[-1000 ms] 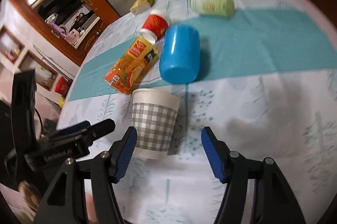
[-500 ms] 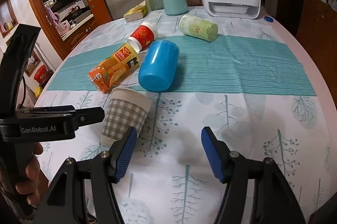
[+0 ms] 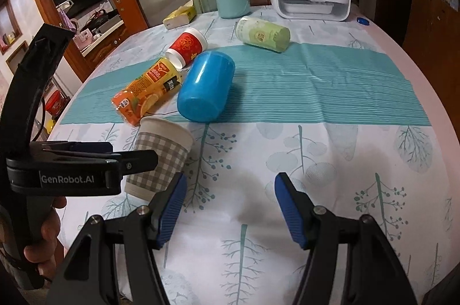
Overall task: Flip cup upright
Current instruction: 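Grasp the checkered cup with the left gripper while the right gripper holds it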
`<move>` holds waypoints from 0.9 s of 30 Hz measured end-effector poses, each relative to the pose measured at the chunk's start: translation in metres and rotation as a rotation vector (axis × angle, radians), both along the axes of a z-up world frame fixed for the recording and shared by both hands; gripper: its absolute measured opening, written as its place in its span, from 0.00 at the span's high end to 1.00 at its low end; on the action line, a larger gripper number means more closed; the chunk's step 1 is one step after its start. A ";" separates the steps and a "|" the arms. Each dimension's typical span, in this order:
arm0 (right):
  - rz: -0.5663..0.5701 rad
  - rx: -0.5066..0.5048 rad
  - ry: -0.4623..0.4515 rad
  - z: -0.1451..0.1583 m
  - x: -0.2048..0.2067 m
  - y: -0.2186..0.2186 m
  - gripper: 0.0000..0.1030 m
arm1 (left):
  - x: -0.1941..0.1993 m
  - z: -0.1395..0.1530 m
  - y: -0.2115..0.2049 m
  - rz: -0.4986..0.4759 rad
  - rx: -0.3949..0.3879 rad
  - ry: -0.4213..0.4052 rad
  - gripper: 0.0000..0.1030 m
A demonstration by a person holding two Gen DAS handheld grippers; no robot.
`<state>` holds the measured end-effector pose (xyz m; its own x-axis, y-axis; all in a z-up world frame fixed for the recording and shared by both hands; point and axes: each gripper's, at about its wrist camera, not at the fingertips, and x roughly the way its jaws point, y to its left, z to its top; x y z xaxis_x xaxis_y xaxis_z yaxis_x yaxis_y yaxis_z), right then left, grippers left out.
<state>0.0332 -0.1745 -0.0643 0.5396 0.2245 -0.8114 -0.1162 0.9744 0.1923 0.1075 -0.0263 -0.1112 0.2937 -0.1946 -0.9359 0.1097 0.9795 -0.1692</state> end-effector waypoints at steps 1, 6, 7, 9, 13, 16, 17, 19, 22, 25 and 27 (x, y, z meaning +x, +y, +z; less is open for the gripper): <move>0.001 0.001 0.001 -0.001 0.001 0.000 0.38 | 0.002 -0.001 -0.001 -0.002 0.001 0.004 0.14; 0.012 0.027 0.014 -0.006 0.005 -0.001 0.38 | 0.009 -0.004 -0.005 -0.019 -0.006 0.021 0.14; 0.014 0.029 0.021 -0.008 0.006 0.000 0.38 | 0.011 -0.007 -0.006 -0.022 -0.015 0.034 0.14; 0.017 0.034 0.031 -0.011 0.007 -0.001 0.38 | 0.015 -0.010 -0.006 -0.024 -0.032 0.057 0.14; 0.020 0.045 0.039 -0.014 0.008 -0.001 0.38 | 0.021 -0.014 -0.006 -0.026 -0.040 0.078 0.14; 0.017 0.054 0.046 -0.016 0.009 -0.004 0.38 | 0.025 -0.015 -0.007 -0.034 -0.048 0.091 0.14; 0.016 0.056 0.048 -0.016 0.010 -0.004 0.38 | 0.026 -0.015 -0.008 -0.038 -0.050 0.093 0.14; 0.012 0.058 0.052 -0.018 0.011 -0.006 0.38 | 0.029 -0.017 -0.008 -0.045 -0.057 0.109 0.14; 0.012 0.063 0.058 -0.019 0.011 -0.006 0.38 | 0.034 -0.022 -0.007 -0.047 -0.081 0.141 0.14; 0.013 0.068 0.062 -0.020 0.012 -0.006 0.38 | 0.037 -0.025 -0.004 -0.042 -0.094 0.157 0.14; 0.013 0.069 0.063 -0.020 0.012 -0.006 0.38 | 0.038 -0.027 -0.001 -0.035 -0.104 0.167 0.15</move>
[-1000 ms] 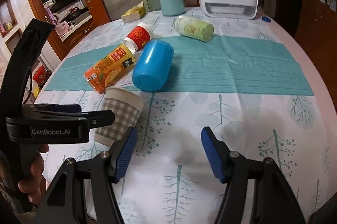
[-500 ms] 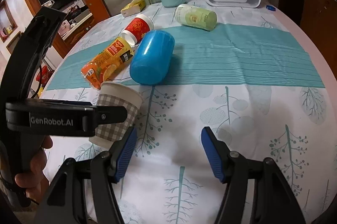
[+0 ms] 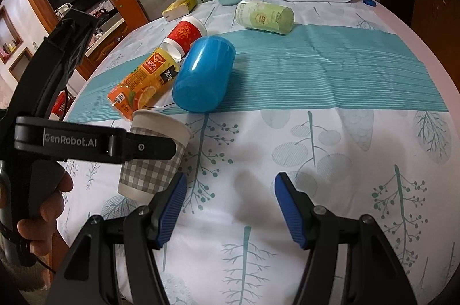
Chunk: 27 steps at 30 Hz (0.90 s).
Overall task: Flip cup upright
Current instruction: 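Grasp the checkered cup with the left gripper while the right gripper holds it, then lower the checkered cup upright onto the table with the left gripper and release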
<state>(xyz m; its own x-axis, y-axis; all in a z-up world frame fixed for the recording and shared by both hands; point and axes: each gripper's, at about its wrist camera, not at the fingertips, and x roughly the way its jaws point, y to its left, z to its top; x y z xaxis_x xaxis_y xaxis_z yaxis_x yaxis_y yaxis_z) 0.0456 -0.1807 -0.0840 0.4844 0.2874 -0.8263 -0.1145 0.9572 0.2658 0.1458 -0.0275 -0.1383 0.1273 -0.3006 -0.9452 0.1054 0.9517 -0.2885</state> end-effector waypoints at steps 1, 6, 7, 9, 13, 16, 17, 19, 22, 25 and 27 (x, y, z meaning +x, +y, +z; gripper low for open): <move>0.000 0.001 0.002 0.000 0.000 0.000 0.38 | 0.001 -0.001 0.002 0.004 -0.009 0.009 0.18; 0.002 0.013 0.012 -0.003 0.002 0.000 0.38 | 0.004 -0.006 0.009 0.013 -0.031 0.036 0.22; 0.003 0.014 0.012 -0.003 0.002 0.001 0.38 | 0.005 -0.006 0.010 0.014 -0.031 0.036 0.22; 0.003 0.014 0.011 -0.003 0.002 0.001 0.38 | 0.006 -0.005 0.010 0.015 -0.033 0.034 0.22; 0.004 0.017 0.011 -0.004 0.002 0.001 0.38 | 0.012 -0.006 0.012 0.010 -0.037 0.050 0.29; 0.006 0.018 0.014 -0.004 0.002 0.002 0.38 | 0.014 -0.007 0.013 0.001 -0.055 0.054 0.35; 0.008 0.017 0.014 -0.004 0.002 0.003 0.38 | 0.015 -0.005 0.012 0.002 -0.054 0.049 0.35; 0.011 0.015 0.011 -0.003 0.002 0.004 0.38 | 0.012 0.002 0.012 -0.005 -0.054 0.018 0.36; 0.019 0.018 0.004 -0.001 0.000 0.005 0.38 | 0.005 0.017 0.010 -0.016 -0.023 -0.061 0.36; 0.022 0.017 0.004 -0.001 -0.001 0.006 0.38 | -0.004 0.032 0.009 -0.025 0.023 -0.150 0.36; 0.024 0.017 0.002 0.000 -0.002 0.007 0.38 | -0.012 0.043 0.006 -0.041 0.050 -0.235 0.35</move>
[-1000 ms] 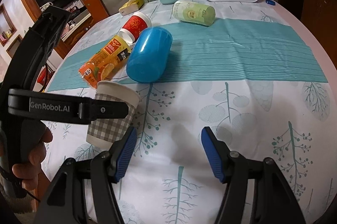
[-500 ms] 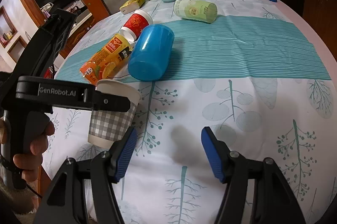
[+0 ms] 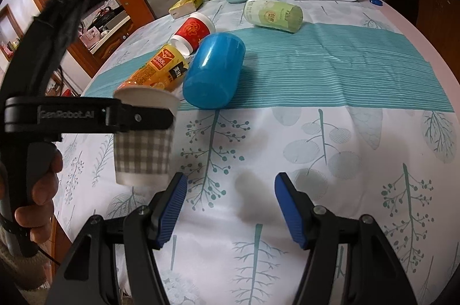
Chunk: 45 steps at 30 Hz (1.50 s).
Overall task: Flip cup upright
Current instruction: 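Lower the checkered cup upright onto the table with the left gripper and release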
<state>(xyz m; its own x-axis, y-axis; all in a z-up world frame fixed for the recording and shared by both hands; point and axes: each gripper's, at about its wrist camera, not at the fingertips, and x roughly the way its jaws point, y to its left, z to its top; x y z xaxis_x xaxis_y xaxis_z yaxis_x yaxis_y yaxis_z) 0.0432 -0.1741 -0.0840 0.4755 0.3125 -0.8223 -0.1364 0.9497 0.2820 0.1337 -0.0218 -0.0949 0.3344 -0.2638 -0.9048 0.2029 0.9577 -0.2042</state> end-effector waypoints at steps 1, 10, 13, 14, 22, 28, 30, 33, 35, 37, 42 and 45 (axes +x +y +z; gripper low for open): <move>0.001 0.000 -0.003 0.001 -0.001 0.000 0.38 | 0.000 0.002 0.000 -0.004 0.007 -0.025 0.35; 0.012 0.003 -0.013 0.002 -0.006 0.003 0.38 | -0.027 0.001 -0.008 -0.033 0.055 -0.348 0.35; 0.038 0.035 0.007 -0.004 -0.006 0.008 0.38 | -0.029 -0.008 -0.003 -0.017 0.013 -0.346 0.35; 0.047 0.051 0.013 -0.005 -0.005 0.010 0.38 | -0.029 -0.010 0.001 -0.007 -0.014 -0.333 0.35; 0.089 0.082 0.022 -0.024 0.004 0.036 0.38 | -0.035 -0.015 0.015 0.047 -0.104 -0.310 0.35; 0.086 0.061 0.036 -0.033 0.008 0.045 0.38 | -0.044 -0.016 0.014 0.024 -0.097 -0.311 0.36; 0.094 0.056 0.035 -0.032 0.006 0.046 0.38 | -0.047 -0.018 0.011 0.014 -0.079 -0.310 0.36; 0.105 0.051 0.037 -0.031 0.002 0.047 0.38 | -0.053 -0.020 0.008 -0.005 -0.052 -0.317 0.36; 0.109 0.048 0.041 -0.031 -0.001 0.045 0.38 | -0.058 -0.019 0.006 -0.016 -0.032 -0.328 0.36; 0.103 0.044 0.051 -0.030 -0.003 0.041 0.38 | -0.063 -0.018 0.005 -0.028 -0.023 -0.336 0.36; 0.087 0.011 0.051 -0.027 -0.011 0.032 0.38 | -0.072 -0.023 0.002 -0.050 0.005 -0.337 0.36; 0.082 -0.040 0.046 -0.024 -0.016 0.031 0.38 | -0.074 -0.024 0.002 -0.049 0.007 -0.326 0.36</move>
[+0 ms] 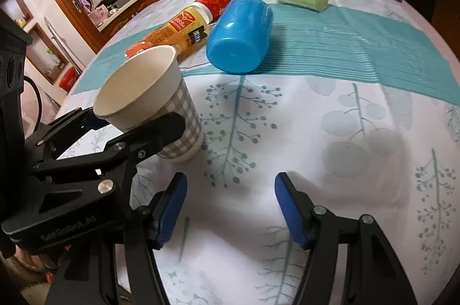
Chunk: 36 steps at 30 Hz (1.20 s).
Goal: Flip cup upright
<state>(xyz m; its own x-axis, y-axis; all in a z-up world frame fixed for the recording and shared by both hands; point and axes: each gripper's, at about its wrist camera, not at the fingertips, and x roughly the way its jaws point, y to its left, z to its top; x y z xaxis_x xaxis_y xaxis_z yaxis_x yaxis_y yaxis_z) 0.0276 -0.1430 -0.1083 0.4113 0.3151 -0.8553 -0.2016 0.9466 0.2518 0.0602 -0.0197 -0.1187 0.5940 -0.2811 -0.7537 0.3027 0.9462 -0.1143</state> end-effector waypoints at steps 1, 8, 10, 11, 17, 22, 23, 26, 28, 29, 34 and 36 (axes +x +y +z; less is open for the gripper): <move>0.000 -0.005 -0.001 0.000 -0.001 0.000 0.38 | -0.001 0.000 0.000 0.000 0.001 0.002 0.36; 0.004 -0.063 -0.007 0.003 -0.009 0.001 0.38 | -0.010 -0.002 -0.002 -0.011 0.010 0.015 0.36; 0.007 -0.067 -0.008 0.003 -0.012 0.001 0.38 | -0.012 -0.002 -0.002 -0.010 0.006 0.031 0.35; 0.006 -0.067 -0.006 0.003 -0.013 0.000 0.38 | -0.013 -0.002 -0.002 -0.009 0.006 0.036 0.35; -0.010 -0.068 -0.015 0.007 -0.019 -0.003 0.38 | -0.023 0.004 0.007 0.024 -0.025 0.058 0.22; -0.023 -0.059 -0.032 0.013 -0.025 -0.004 0.38 | -0.033 0.009 0.015 0.056 -0.040 0.081 0.20; -0.023 -0.058 -0.033 0.013 -0.026 -0.004 0.38 | -0.035 0.010 0.016 0.060 -0.037 0.079 0.20; -0.020 -0.058 -0.037 0.016 -0.030 -0.002 0.38 | -0.040 0.015 0.019 0.080 -0.022 0.065 0.15; -0.017 -0.061 -0.038 0.018 -0.032 -0.001 0.38 | -0.044 0.019 0.021 0.104 -0.013 0.050 0.12; -0.018 -0.063 -0.041 0.019 -0.033 -0.001 0.38 | -0.045 0.021 0.022 0.112 -0.005 0.045 0.12; -0.033 -0.063 -0.050 0.028 -0.039 -0.003 0.38 | -0.049 0.032 0.026 0.141 0.035 0.040 0.12; -0.038 -0.058 -0.048 0.032 -0.041 -0.004 0.38 | -0.052 0.038 0.029 0.151 0.037 0.046 0.12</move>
<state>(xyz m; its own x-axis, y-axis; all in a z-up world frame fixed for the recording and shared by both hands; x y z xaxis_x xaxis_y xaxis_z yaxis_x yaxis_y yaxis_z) -0.0136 -0.1467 -0.0767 0.4626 0.2494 -0.8507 -0.1762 0.9663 0.1875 0.0085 0.0097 -0.0809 0.5924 -0.1626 -0.7890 0.1517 0.9844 -0.0890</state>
